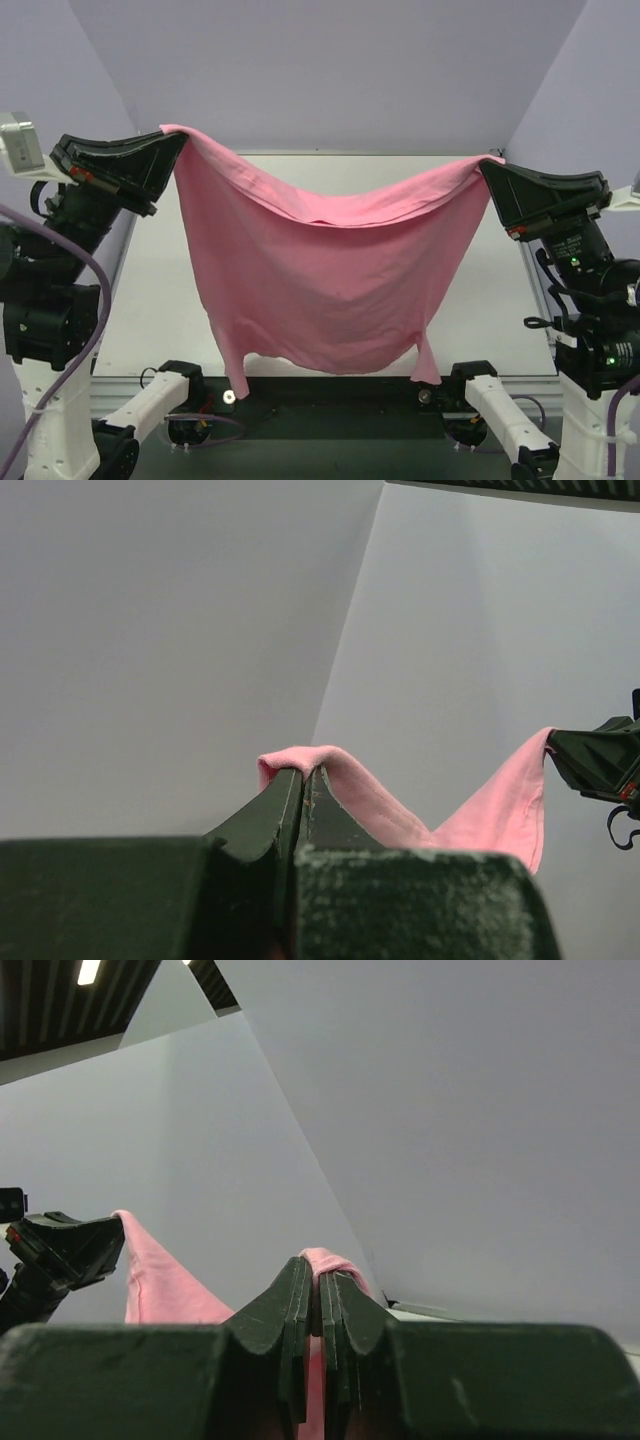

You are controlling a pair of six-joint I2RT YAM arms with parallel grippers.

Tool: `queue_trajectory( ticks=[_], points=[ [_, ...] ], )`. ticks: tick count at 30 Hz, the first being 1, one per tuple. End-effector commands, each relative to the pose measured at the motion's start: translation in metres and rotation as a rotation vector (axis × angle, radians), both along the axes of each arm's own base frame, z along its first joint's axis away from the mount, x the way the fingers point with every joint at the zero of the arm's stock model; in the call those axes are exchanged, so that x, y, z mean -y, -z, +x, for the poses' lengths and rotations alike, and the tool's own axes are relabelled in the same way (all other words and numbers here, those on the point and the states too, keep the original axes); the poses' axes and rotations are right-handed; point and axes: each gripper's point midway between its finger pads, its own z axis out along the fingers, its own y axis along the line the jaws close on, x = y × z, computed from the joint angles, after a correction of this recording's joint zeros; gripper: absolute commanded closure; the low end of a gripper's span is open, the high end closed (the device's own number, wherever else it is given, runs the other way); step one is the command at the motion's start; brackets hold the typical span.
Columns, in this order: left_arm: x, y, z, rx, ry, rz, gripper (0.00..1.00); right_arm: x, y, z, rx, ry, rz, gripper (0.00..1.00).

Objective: Pin the brooch onto the clothing

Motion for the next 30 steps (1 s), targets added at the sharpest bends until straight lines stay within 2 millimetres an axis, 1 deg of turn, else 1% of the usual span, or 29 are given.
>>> queue_trajectory(
  ticks=[1, 2, 3, 4, 5, 6, 7, 8, 9, 10, 11, 12, 14, 15, 16, 17, 18, 19, 20, 21, 22, 23, 24, 25, 26, 27, 28, 29, 30],
  points=[
    [0.002, 0.029, 0.065, -0.135, -0.065, 0.019, 1.0, -0.005, 0.014, 0.05, -0.062, 0.005, -0.013, 1.0],
    [0.004, 0.034, 0.072, -0.147, -0.06, 0.025, 1.0, -0.006, 0.018, 0.057, -0.084, 0.006, -0.016, 1.0],
    [0.006, 0.041, 0.08, -0.168, -0.06, 0.029, 1.0, -0.007, 0.027, 0.073, -0.119, 0.012, -0.025, 1.0],
    [0.008, 0.05, 0.092, -0.191, -0.062, 0.035, 1.0, -0.008, 0.035, 0.082, -0.149, 0.009, -0.03, 1.0],
    [0.006, 0.053, 0.1, -0.2, -0.079, 0.03, 1.0, -0.009, 0.041, 0.091, -0.173, 0.008, -0.031, 1.0],
    [0.006, 0.064, 0.111, -0.227, -0.095, 0.03, 1.0, -0.01, 0.052, 0.107, -0.207, 0.014, -0.041, 1.0],
    [0.005, 0.073, 0.123, -0.248, -0.112, 0.035, 1.0, -0.011, 0.056, 0.115, -0.216, 0.013, -0.043, 1.0],
    [0.002, 0.076, 0.132, -0.255, -0.14, 0.026, 1.0, -0.012, 0.066, 0.126, -0.244, 0.015, -0.048, 1.0],
    [0.002, 0.083, 0.14, -0.27, -0.15, 0.03, 1.0, -0.013, 0.077, 0.144, -0.278, 0.021, -0.054, 1.0],
    [0.003, 0.096, 0.155, -0.302, -0.162, 0.035, 1.0, -0.014, 0.084, 0.154, -0.298, 0.022, -0.059, 1.0],
    [0.001, 0.101, 0.164, -0.313, -0.179, 0.034, 1.0, -0.015, 0.089, 0.163, -0.31, 0.023, -0.064, 1.0],
    [0.003, 0.114, 0.182, -0.348, -0.187, 0.045, 1.0, -0.017, 0.104, 0.186, -0.352, 0.024, -0.069, 1.0],
    [0.002, 0.123, 0.202, -0.369, -0.209, 0.046, 1.0, -0.019, 0.112, 0.207, -0.368, 0.022, -0.073, 1.0],
    [0.005, 0.139, 0.224, -0.409, -0.215, 0.06, 1.0, -0.021, 0.12, 0.229, -0.396, 0.023, -0.076, 1.0],
    [0.005, 0.144, 0.235, -0.423, -0.22, 0.059, 1.0, -0.022, 0.123, 0.24, -0.4, 0.02, -0.078, 1.0],
    [0.005, 0.138, 0.244, -0.415, -0.223, 0.053, 1.0, -0.024, 0.122, 0.251, -0.401, 0.015, -0.081, 1.0],
    [0.006, 0.152, 0.267, -0.45, -0.228, 0.059, 1.0, -0.026, 0.124, 0.273, -0.411, 0.013, -0.088, 1.0],
    [0.006, 0.153, 0.276, -0.45, -0.232, 0.058, 1.0, -0.027, 0.121, 0.284, -0.402, 0.015, -0.096, 1.0],
    [0.006, 0.135, 0.283, -0.412, -0.234, 0.04, 1.0, -0.028, 0.12, 0.295, -0.403, 0.014, -0.099, 1.0],
    [0.005, 0.149, 0.307, -0.448, -0.242, 0.034, 1.0, -0.03, 0.115, 0.316, -0.404, 0.014, -0.104, 1.0],
    [0.005, 0.146, 0.316, -0.444, -0.234, 0.025, 1.0, -0.031, 0.114, 0.328, -0.401, 0.014, -0.112, 1.0],
    [0.003, 0.115, 0.317, -0.38, -0.226, 0.002, 1.0, -0.032, 0.135, 0.356, -0.449, 0.017, -0.115, 1.0],
    [0.003, 0.127, 0.341, -0.408, -0.227, -0.004, 1.0, -0.029, 0.101, 0.358, -0.385, 0.025, -0.106, 1.0],
    [0.0, 0.123, 0.348, -0.424, -0.233, -0.016, 1.0, -0.028, 0.1, 0.369, -0.385, 0.026, -0.101, 1.0],
    [-0.004, 0.083, 0.344, -0.351, -0.235, -0.053, 1.0, -0.027, 0.112, 0.393, -0.414, 0.024, -0.082, 1.0],
    [-0.004, 0.089, 0.364, -0.358, -0.236, -0.06, 1.0, -0.026, 0.107, 0.4, -0.403, 0.02, -0.074, 1.0],
    [-0.01, 0.084, 0.371, -0.35, -0.255, -0.074, 1.0, -0.02, 0.07, 0.396, -0.313, 0.028, -0.056, 1.0],
    [-0.013, 0.074, 0.374, -0.323, -0.259, -0.088, 1.0, -0.018, 0.079, 0.412, -0.332, 0.024, -0.03, 1.0],
    [-0.016, 0.051, 0.374, -0.253, -0.259, -0.115, 1.0, -0.012, 0.066, 0.414, -0.286, 0.045, -0.006, 1.0]
  ],
)
